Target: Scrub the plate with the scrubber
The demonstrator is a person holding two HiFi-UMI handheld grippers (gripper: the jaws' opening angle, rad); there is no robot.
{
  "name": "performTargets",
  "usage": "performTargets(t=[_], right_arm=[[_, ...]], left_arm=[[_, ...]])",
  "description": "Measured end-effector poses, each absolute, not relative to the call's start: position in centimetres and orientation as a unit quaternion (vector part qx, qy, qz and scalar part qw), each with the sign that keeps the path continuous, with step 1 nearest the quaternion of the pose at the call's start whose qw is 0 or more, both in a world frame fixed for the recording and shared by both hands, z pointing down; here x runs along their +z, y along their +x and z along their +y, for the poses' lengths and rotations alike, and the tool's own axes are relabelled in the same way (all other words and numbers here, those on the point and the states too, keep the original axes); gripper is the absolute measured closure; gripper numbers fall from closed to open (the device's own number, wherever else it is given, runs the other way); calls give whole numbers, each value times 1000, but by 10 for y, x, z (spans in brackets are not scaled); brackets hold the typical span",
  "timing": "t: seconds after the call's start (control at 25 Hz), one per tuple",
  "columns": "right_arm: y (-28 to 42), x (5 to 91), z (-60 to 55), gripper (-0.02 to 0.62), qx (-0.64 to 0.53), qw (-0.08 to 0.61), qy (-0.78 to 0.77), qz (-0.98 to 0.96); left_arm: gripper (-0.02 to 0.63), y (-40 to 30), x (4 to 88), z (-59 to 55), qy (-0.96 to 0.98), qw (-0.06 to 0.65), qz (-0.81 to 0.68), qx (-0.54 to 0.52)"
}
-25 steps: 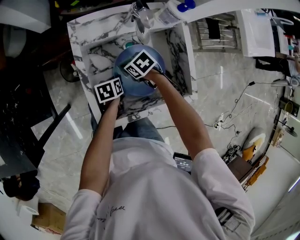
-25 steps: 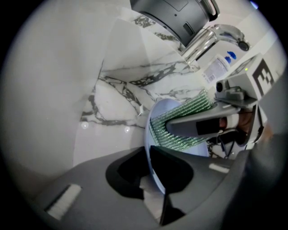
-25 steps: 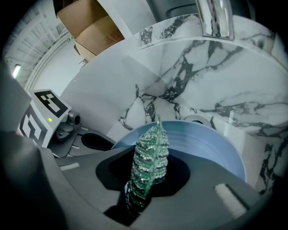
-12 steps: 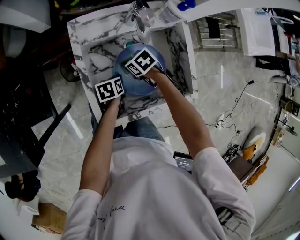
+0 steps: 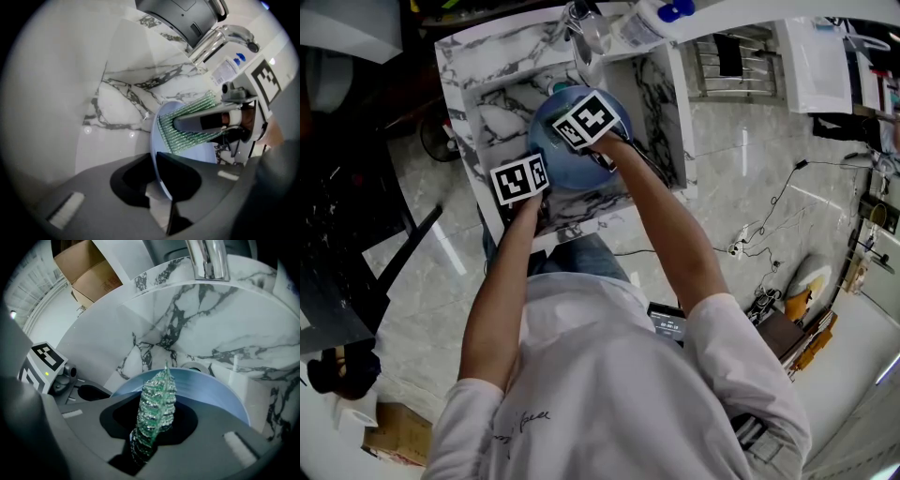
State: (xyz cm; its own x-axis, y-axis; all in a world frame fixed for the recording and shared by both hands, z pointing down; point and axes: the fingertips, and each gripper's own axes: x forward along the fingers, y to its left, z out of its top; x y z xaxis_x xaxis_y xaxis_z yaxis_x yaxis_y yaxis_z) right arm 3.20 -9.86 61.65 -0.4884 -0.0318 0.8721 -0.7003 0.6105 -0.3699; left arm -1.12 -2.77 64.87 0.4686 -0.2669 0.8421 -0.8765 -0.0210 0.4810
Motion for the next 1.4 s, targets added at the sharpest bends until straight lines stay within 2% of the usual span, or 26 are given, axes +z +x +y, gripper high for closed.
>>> performTargets(t=[1.4], right_arm=[[78, 614, -133, 534, 369, 422, 350, -750]], left_arm=[[511, -11, 648, -28, 658, 551, -437, 269]])
